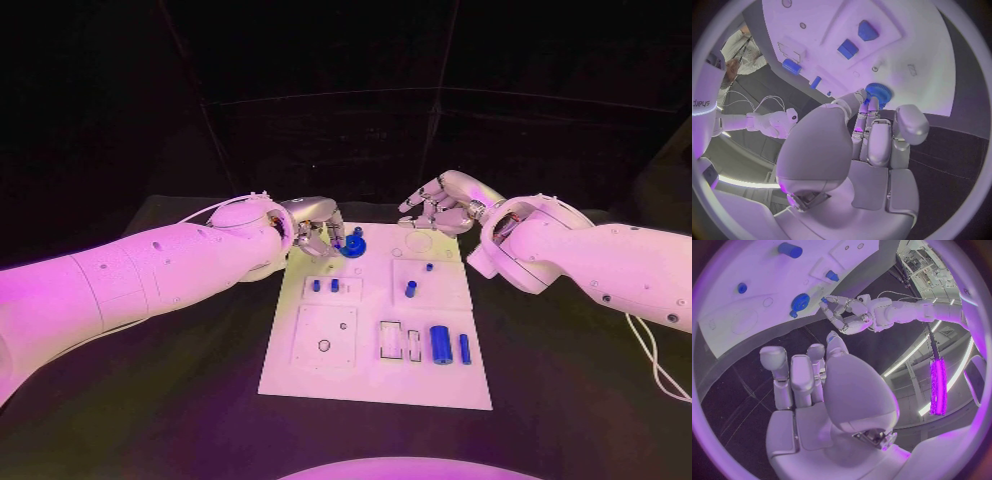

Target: Assemble the parts on the task board

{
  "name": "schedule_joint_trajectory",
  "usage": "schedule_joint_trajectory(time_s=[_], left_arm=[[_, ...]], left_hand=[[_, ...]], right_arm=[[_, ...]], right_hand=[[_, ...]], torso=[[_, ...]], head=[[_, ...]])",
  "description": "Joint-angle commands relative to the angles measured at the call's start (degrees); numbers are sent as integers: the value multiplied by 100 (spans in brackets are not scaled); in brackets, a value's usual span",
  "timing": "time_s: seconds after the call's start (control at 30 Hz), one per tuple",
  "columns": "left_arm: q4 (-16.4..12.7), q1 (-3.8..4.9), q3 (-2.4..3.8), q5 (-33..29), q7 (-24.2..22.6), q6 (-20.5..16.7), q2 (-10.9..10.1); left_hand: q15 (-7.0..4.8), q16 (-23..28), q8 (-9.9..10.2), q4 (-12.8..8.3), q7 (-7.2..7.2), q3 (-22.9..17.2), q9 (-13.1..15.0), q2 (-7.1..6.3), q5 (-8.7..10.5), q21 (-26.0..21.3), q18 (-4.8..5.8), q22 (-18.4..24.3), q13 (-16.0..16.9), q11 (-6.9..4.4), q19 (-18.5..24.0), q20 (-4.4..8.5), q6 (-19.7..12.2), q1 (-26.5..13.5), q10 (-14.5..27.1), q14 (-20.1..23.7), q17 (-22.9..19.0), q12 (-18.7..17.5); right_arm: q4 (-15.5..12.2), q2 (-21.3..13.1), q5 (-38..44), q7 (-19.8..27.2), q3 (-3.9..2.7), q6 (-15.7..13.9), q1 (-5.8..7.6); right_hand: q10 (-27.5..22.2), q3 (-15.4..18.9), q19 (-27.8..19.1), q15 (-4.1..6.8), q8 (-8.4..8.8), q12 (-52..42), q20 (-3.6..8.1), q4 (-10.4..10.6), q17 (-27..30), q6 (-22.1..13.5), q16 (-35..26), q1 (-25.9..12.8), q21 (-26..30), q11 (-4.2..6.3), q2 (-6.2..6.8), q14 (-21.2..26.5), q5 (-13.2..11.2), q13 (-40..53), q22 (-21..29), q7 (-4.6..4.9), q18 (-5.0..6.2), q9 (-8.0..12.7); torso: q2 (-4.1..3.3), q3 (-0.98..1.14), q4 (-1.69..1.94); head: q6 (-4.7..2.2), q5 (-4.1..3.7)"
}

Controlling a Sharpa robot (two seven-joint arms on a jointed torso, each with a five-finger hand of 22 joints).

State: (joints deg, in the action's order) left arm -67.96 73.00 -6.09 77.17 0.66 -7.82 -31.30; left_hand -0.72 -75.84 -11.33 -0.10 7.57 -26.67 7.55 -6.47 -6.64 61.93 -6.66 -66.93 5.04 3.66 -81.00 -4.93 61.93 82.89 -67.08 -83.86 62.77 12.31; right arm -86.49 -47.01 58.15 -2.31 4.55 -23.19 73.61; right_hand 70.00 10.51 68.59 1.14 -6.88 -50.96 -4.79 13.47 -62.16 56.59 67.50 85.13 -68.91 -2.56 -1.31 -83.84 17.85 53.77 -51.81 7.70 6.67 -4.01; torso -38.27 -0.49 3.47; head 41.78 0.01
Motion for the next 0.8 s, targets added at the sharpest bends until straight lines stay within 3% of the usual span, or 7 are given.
schedule_joint_trajectory(time_s=[0.03,0.2,0.4,0.8], left_arm=[[-5,12,7,-190,75,198,-47],[48,6,-8,-197,120,361,-76],[140,-11,-82,-195,122,451,-48],[193,-25,-139,-194,124,580,3]], left_hand=[[-37,32,39,-11,12,-26,-10,-13,8,43,43,-14,-5,7,-34,22,41,-65,-53,-139,-15,-27],[-38,36,49,-17,8,-29,-12,-28,13,42,43,-16,-8,5,-33,22,47,-94,-66,-137,-31,-46],[-37,42,70,-32,8,-44,-19,-38,13,34,41,-13,-13,6,-28,23,35,-106,-61,-133,-48,-75],[-38,44,74,-41,6,-49,-20,-42,14,33,41,-14,-13,5,-26,22,39,-110,-69,-132,-56,-82]], right_arm=[[-6,-4,17,42,-3,-23,12],[-1,-1,17,42,-3,-18,12],[1,3,17,51,-3,-18,11],[6,13,17,54,-3,-18,11]], right_hand=[[-39,8,-28,35,-27,33,-8,-5,7,15,-21,21,24,-19,-21,-52,26,-10,7,14,82,8],[-39,8,-28,35,-27,33,-8,-5,7,15,-21,21,24,-19,-21,-52,26,-10,7,14,82,8],[-40,12,-33,34,-28,34,-8,2,15,16,-33,19,35,-20,-24,-49,35,-11,22,14,85,7],[-40,12,-33,34,-28,34,-8,2,15,16,-33,19,35,-20,-24,-49,35,-11,22,14,85,7]], torso=[[-1,-2,0],[0,-3,-17],[0,1,-23],[1,1,-13]], head=[[16,8],[23,28],[24,36],[36,30]])
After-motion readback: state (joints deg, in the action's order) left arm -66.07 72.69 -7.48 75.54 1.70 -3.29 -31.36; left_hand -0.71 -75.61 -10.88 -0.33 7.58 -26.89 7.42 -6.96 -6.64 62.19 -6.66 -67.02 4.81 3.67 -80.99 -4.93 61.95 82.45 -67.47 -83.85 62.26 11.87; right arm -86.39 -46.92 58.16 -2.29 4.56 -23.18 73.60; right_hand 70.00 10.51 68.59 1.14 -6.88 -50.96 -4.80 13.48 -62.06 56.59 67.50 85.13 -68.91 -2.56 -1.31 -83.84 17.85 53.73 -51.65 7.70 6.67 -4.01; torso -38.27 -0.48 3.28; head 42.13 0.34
